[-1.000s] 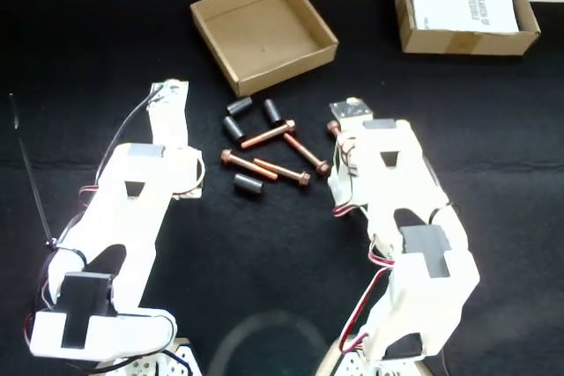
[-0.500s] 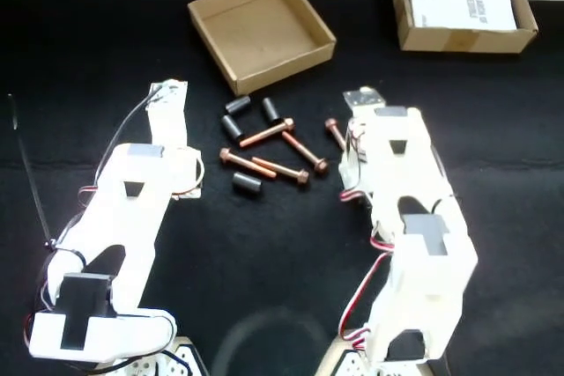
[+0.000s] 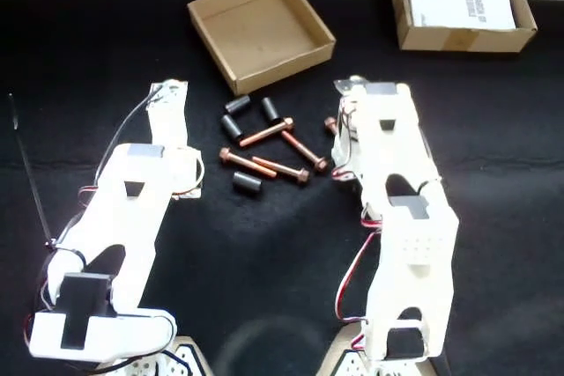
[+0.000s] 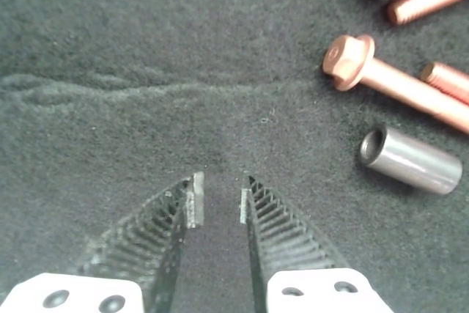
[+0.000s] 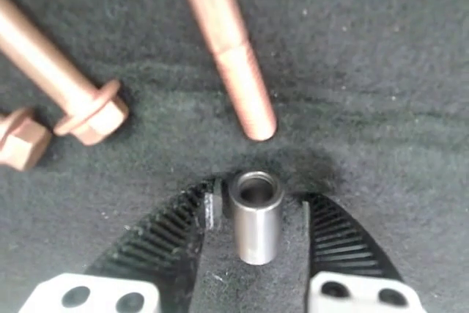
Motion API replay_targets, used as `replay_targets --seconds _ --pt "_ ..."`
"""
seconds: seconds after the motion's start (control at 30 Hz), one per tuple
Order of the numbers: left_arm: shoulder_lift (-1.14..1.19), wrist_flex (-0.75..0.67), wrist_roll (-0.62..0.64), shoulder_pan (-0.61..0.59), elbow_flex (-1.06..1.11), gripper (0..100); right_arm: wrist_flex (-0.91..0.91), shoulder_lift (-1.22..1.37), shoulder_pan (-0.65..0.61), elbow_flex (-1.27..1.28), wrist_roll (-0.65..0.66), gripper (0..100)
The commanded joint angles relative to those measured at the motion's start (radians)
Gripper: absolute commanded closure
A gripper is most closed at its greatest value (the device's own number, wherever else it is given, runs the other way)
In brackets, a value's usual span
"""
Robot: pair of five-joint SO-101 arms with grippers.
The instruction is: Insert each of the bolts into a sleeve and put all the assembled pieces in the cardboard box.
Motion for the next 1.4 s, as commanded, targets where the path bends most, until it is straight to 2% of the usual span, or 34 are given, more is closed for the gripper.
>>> replay_targets --seconds 0.0,0.1,0.23,0.43,0.53,0.87,1.1,1.27,1.37 --pt "-0.002 0.002 -0.003 -0.012 -0.036 89 0.047 0.048 -0.019 -0.145 0.003 81.1" --pt "-0.002 0.002 -0.003 -0.012 -0.036 89 0.108 0.088 -0.042 -0.189 0.003 84.2" --pt "-0.002 0.002 -0.003 -0.012 -0.036 89 0.142 0.102 -0.058 -0.231 0.003 99.8" --pt "-0.002 0.002 -0.003 -0.012 -0.036 89 0.28 0.101 -0.053 -0.386 0.003 99.1" --pt "-0.002 0.002 -0.003 -0.012 -0.036 89 0.289 0.056 -0.035 -0.441 0.002 99.1" --pt "-0.001 -0.04 -0.003 -0.012 -0.021 89 0.288 -0.452 -0.019 -0.343 0.002 99.1" --pt "-0.001 -0.04 -0.003 -0.005 -0.015 89 0.288 -0.854 0.005 -0.179 0.008 99.1" --pt "-0.001 -0.023 -0.008 -0.005 -0.021 89 0.286 -1.158 0.117 0.045 0.008 99.1" --pt "-0.001 0.097 -0.055 -0.005 -0.077 89 0.286 -1.331 0.249 0.223 0.052 99.1"
